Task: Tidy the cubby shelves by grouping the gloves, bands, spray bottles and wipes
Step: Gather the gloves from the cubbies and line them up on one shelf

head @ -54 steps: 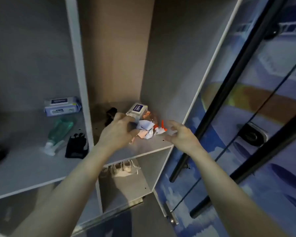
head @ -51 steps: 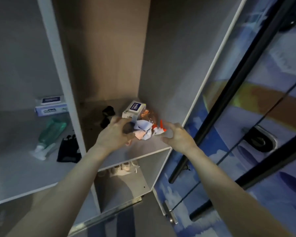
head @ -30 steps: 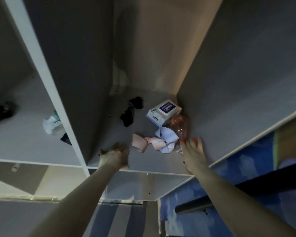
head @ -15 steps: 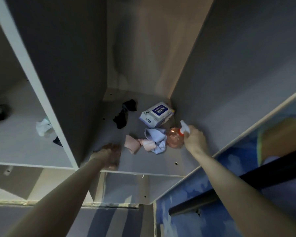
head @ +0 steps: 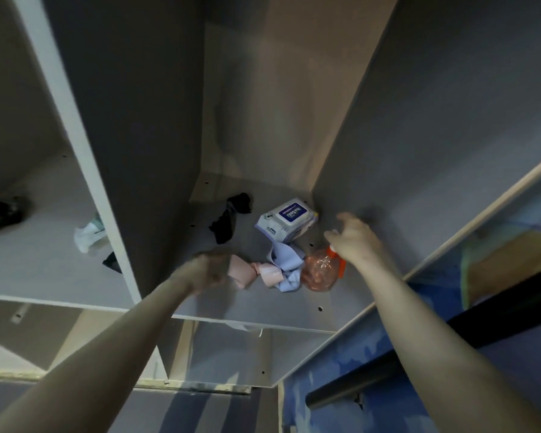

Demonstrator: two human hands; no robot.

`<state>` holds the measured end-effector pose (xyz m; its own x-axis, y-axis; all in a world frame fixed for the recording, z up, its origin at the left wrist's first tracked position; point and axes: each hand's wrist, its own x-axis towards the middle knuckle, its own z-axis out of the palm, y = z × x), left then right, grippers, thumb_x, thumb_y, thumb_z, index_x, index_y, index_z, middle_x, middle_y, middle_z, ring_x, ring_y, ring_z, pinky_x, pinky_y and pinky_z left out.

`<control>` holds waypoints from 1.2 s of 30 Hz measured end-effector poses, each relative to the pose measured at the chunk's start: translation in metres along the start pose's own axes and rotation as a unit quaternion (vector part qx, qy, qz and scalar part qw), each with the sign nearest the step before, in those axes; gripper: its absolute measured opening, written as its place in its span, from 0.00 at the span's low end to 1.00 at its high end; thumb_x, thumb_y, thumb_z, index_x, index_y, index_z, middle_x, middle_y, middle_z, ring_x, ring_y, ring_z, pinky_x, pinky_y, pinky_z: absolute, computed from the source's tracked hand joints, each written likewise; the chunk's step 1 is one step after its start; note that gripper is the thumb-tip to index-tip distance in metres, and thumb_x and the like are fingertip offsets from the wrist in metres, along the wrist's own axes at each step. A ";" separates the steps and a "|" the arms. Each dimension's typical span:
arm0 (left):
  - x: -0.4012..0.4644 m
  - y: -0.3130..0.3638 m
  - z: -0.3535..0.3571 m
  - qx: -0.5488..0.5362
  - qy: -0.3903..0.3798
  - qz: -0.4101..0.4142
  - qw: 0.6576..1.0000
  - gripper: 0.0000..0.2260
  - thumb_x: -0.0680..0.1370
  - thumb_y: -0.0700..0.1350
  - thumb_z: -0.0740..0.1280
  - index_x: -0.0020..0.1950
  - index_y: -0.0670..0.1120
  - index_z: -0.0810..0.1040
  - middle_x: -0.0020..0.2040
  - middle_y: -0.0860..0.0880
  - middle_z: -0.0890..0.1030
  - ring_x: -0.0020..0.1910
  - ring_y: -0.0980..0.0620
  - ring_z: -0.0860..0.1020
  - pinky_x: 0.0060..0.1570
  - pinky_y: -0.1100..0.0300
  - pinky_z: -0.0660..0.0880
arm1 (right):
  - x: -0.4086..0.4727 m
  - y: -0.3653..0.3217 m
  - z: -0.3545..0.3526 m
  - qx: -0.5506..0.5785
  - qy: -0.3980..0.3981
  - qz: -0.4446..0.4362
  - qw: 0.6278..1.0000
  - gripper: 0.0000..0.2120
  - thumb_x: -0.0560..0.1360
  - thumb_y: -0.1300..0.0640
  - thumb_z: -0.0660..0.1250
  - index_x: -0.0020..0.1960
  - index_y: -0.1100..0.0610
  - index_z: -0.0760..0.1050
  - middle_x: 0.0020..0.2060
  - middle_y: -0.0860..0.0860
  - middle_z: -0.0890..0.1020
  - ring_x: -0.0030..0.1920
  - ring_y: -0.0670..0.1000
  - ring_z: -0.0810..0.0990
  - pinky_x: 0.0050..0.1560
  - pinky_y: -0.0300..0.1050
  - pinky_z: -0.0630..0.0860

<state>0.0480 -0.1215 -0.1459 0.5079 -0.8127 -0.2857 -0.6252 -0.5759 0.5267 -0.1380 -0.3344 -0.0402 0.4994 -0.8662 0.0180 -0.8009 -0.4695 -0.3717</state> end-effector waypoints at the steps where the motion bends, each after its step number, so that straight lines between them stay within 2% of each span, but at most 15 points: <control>1: -0.005 0.010 -0.012 -0.044 0.042 0.006 0.998 0.27 0.77 0.46 0.69 0.75 0.48 0.65 0.73 0.46 0.69 0.69 0.47 0.71 0.64 0.60 0.65 | -0.003 -0.008 -0.003 0.039 -0.014 -0.019 0.999 0.19 0.75 0.50 0.68 0.65 0.52 0.73 0.58 0.55 0.81 0.60 0.58 0.78 0.58 0.50 0.75; 4: -0.030 0.037 -0.050 -0.176 0.109 0.014 0.978 0.27 0.75 0.45 0.72 0.73 0.48 0.68 0.70 0.46 0.73 0.68 0.50 0.72 0.67 0.62 0.65 | -0.018 -0.037 -0.012 0.139 -0.072 -0.071 0.985 0.14 0.72 0.52 0.71 0.57 0.51 0.79 0.46 0.48 0.83 0.53 0.53 0.81 0.58 0.49 0.76; 6: -0.053 0.049 -0.073 -0.218 0.108 0.038 0.969 0.26 0.75 0.45 0.72 0.72 0.48 0.70 0.66 0.46 0.78 0.64 0.52 0.76 0.68 0.56 0.69 | -0.032 -0.057 -0.020 0.161 -0.087 -0.109 0.977 0.11 0.72 0.52 0.72 0.54 0.50 0.80 0.38 0.42 0.80 0.48 0.49 0.81 0.56 0.47 0.75; 9: -0.099 0.055 -0.101 -0.204 0.146 0.054 0.966 0.22 0.75 0.48 0.71 0.69 0.50 0.74 0.62 0.51 0.80 0.60 0.56 0.78 0.64 0.58 0.72 | -0.060 -0.088 -0.031 0.157 -0.113 -0.166 0.967 0.11 0.72 0.47 0.71 0.52 0.49 0.81 0.39 0.43 0.82 0.46 0.48 0.82 0.56 0.47 0.77; 12: -0.152 0.038 -0.123 -0.242 0.182 0.044 0.952 0.17 0.75 0.51 0.71 0.63 0.51 0.79 0.52 0.54 0.84 0.49 0.59 0.81 0.49 0.66 0.74 | -0.099 -0.122 -0.038 0.144 -0.139 -0.207 0.958 0.18 0.66 0.37 0.69 0.51 0.45 0.80 0.42 0.44 0.84 0.50 0.49 0.82 0.59 0.54 0.76; 14: -0.187 0.016 -0.136 -0.259 0.201 0.027 0.944 0.15 0.74 0.53 0.72 0.59 0.51 0.81 0.46 0.53 0.85 0.45 0.58 0.83 0.46 0.66 0.76 | -0.125 -0.146 -0.036 0.166 -0.157 -0.235 0.945 0.18 0.64 0.35 0.68 0.49 0.44 0.80 0.40 0.46 0.85 0.49 0.50 0.83 0.59 0.57 0.75; 17: -0.234 -0.035 -0.154 -0.237 0.265 -0.025 0.934 0.17 0.73 0.54 0.72 0.60 0.52 0.80 0.54 0.53 0.84 0.50 0.56 0.82 0.57 0.57 0.76 | -0.164 -0.183 -0.020 0.201 -0.177 -0.256 0.929 0.21 0.61 0.33 0.67 0.47 0.44 0.80 0.39 0.49 0.85 0.45 0.51 0.83 0.56 0.57 0.77; 19: -0.264 -0.072 -0.166 -0.219 0.295 -0.067 0.928 0.19 0.74 0.54 0.71 0.64 0.52 0.78 0.60 0.54 0.81 0.53 0.56 0.81 0.59 0.53 0.76 | -0.187 -0.212 -0.003 0.189 -0.199 -0.262 0.925 0.24 0.60 0.31 0.65 0.49 0.44 0.80 0.40 0.48 0.85 0.45 0.50 0.83 0.55 0.58 0.78; 21: -0.292 -0.108 -0.175 -0.208 0.304 -0.102 0.924 0.21 0.74 0.53 0.71 0.66 0.54 0.76 0.62 0.53 0.79 0.54 0.54 0.80 0.59 0.52 0.75 | -0.206 -0.241 0.017 0.177 -0.227 -0.264 0.920 0.20 0.64 0.33 0.67 0.50 0.44 0.80 0.42 0.48 0.84 0.47 0.49 0.83 0.55 0.58 0.78; 23: -0.313 -0.141 -0.184 -0.200 0.303 -0.122 0.924 0.21 0.74 0.53 0.71 0.67 0.55 0.75 0.62 0.53 0.80 0.55 0.54 0.80 0.59 0.52 0.75 | -0.217 -0.268 0.038 0.175 -0.243 -0.264 0.917 0.15 0.71 0.40 0.69 0.54 0.44 0.78 0.44 0.47 0.84 0.48 0.48 0.82 0.56 0.57 0.77; 27: -0.316 -0.196 -0.198 -0.167 0.276 -0.143 0.936 0.21 0.74 0.54 0.70 0.67 0.56 0.74 0.63 0.53 0.79 0.58 0.53 0.79 0.61 0.53 0.74 | -0.229 -0.306 0.086 0.157 -0.249 -0.255 0.921 0.21 0.74 0.45 0.68 0.66 0.43 0.71 0.50 0.43 0.81 0.52 0.44 0.80 0.60 0.51 0.75; 30: -0.292 -0.232 -0.200 -0.165 0.223 -0.153 0.949 0.25 0.74 0.53 0.71 0.70 0.53 0.71 0.68 0.49 0.75 0.63 0.50 0.76 0.64 0.53 0.71 | -0.225 -0.320 0.121 0.140 -0.268 -0.245 0.921 0.28 0.76 0.48 0.67 0.74 0.43 0.63 0.62 0.47 0.75 0.59 0.46 0.76 0.62 0.48 0.72; 33: -0.259 -0.263 -0.198 -0.102 0.096 -0.165 0.976 0.34 0.74 0.58 0.70 0.77 0.54 0.60 0.76 0.49 0.64 0.72 0.48 0.68 0.70 0.54 0.65 | -0.211 -0.327 0.157 0.085 -0.285 -0.242 0.923 0.31 0.78 0.49 0.65 0.77 0.42 0.55 0.71 0.51 0.66 0.71 0.50 0.66 0.67 0.49 0.66; 36: -0.233 -0.288 -0.189 -0.007 -0.002 -0.181 0.983 0.38 0.75 0.63 0.66 0.79 0.56 0.50 0.79 0.47 0.52 0.77 0.47 0.56 0.73 0.51 0.59 | -0.200 -0.327 0.191 0.003 -0.317 -0.245 0.916 0.36 0.77 0.48 0.65 0.78 0.42 0.49 0.74 0.52 0.59 0.74 0.53 0.57 0.69 0.49 0.62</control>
<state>0.2218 0.2506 -0.0802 0.6938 -0.5541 -0.4600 -0.3945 -0.8268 0.4010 0.0872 0.0245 -0.0997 0.8921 -0.2771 -0.3570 -0.4276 -0.7729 -0.4688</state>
